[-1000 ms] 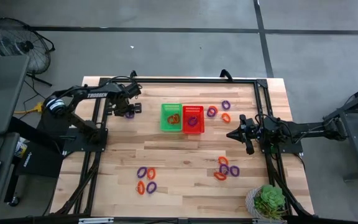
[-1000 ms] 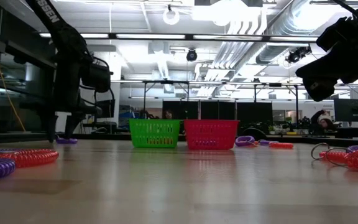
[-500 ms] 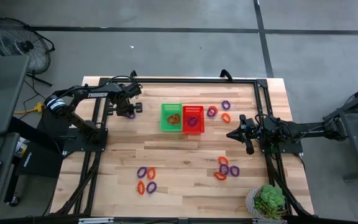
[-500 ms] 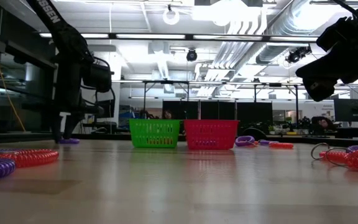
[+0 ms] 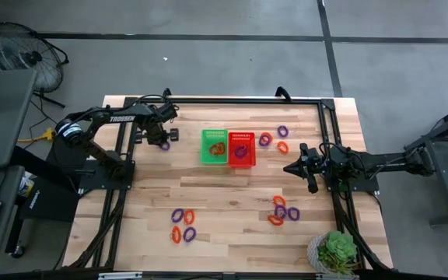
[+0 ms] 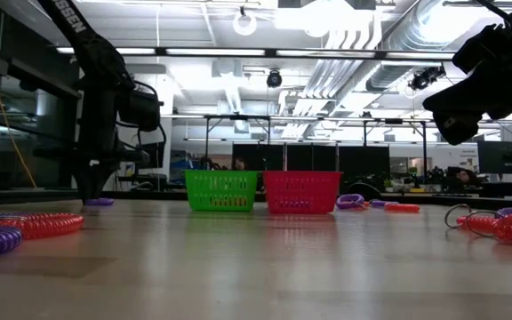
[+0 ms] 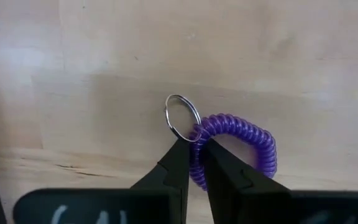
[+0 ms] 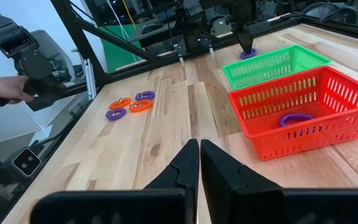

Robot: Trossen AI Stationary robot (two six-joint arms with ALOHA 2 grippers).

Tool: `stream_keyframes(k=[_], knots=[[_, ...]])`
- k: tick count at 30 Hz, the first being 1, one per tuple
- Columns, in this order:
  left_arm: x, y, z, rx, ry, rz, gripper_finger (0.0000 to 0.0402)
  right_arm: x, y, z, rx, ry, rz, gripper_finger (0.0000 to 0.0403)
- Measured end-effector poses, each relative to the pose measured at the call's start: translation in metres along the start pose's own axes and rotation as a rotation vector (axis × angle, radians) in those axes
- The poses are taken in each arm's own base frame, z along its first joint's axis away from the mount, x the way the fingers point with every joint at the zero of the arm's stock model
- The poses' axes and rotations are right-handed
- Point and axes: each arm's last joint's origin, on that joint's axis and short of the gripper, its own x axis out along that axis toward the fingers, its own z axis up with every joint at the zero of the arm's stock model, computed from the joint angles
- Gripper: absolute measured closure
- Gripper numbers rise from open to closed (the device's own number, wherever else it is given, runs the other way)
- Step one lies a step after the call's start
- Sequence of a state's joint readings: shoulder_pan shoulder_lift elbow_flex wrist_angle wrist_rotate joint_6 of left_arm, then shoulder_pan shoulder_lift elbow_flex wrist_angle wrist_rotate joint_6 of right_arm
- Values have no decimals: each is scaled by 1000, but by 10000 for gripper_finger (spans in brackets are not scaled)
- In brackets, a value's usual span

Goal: Sort spring keychains
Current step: Put the purple spring keychain into the orange bin

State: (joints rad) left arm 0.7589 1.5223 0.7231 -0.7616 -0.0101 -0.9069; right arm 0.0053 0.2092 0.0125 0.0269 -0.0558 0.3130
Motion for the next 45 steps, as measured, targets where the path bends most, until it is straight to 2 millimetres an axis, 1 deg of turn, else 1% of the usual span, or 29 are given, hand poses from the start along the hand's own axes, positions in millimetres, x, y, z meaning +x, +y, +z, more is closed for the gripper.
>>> stream_keyframes(k=[3, 8, 11, 14, 17, 20, 26, 31, 34, 38, 41, 45], knots=[[-1, -1, 1, 27, -2, -2, 369, 0, 0, 0, 0, 0, 0, 391], [-10, -8, 6, 80, -18, -17, 370, 0, 0, 0, 0, 0, 0, 391], [-20, -20, 16, 114, -87, -95, 370, 0, 0, 0, 0, 0, 0, 391], [-25, -22, 17, 162, -76, -108, 371, 0, 0, 0, 0, 0, 1, 391], [-37, -31, 23, 206, -103, -175, 371, 0, 0, 0, 0, 0, 1, 391], [-45, -37, 26, 243, -105, -226, 371, 0, 0, 0, 0, 0, 0, 391], [-72, -53, 37, 318, -163, -340, 371, 0, 0, 0, 0, 0, 0, 391], [-102, -65, 46, 377, -228, -435, 371, 0, 0, 0, 0, 0, 0, 391], [-121, -74, 47, 401, -274, -487, 371, 0, 0, 0, 0, 0, 0, 391], [-144, -89, 43, 463, -348, -566, 371, 0, 0, 0, 0, 0, 0, 391], [-160, -100, 36, 505, -393, -625, 371, 0, 0, 0, 0, 0, 0, 391], [-172, -115, 22, 554, -442, -697, 371, 0, 0, 0, 0, 0, 0, 391]])
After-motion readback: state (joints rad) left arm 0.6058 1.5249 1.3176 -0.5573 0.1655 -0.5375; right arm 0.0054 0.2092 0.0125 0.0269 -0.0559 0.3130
